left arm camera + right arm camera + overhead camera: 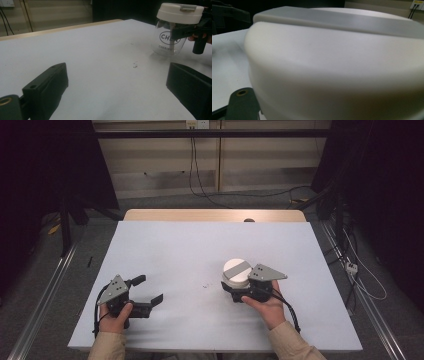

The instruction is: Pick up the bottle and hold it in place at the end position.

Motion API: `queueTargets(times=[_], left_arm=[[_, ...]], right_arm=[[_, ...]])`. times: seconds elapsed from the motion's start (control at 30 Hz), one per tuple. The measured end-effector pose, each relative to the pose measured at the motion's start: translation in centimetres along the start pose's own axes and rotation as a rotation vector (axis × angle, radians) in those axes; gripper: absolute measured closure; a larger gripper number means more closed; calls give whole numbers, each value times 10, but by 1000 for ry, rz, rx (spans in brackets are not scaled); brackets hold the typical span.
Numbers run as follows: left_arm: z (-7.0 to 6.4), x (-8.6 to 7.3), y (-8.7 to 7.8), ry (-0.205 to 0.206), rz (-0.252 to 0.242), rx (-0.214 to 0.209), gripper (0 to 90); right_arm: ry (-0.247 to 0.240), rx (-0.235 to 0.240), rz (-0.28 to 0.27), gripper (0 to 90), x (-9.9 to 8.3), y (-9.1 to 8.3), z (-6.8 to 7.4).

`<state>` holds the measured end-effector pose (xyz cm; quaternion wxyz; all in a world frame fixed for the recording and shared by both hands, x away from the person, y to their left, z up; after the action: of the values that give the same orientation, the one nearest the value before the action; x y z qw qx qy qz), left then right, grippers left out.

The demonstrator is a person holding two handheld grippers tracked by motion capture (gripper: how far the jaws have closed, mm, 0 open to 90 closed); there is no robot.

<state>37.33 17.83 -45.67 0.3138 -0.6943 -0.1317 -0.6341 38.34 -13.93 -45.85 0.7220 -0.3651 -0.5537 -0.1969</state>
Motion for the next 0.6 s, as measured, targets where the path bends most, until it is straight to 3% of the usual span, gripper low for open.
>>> queueTargets(times=[0.6], left_arm=[[1,0,0,2,2,-3,37]], right_arm=[[5,5,1,182,7,19,-1]])
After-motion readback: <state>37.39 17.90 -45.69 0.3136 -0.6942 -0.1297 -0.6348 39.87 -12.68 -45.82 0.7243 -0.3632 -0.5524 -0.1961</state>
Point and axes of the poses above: each handheld gripper's, and its own axes: y roughly forward along the jaws, x roughly out of its top, z roughly to its left, the point moved 6 cm from there along y, roughly forward along the jaws, and after that the axes turned 6 degrees about y, right-handed, at the moved point
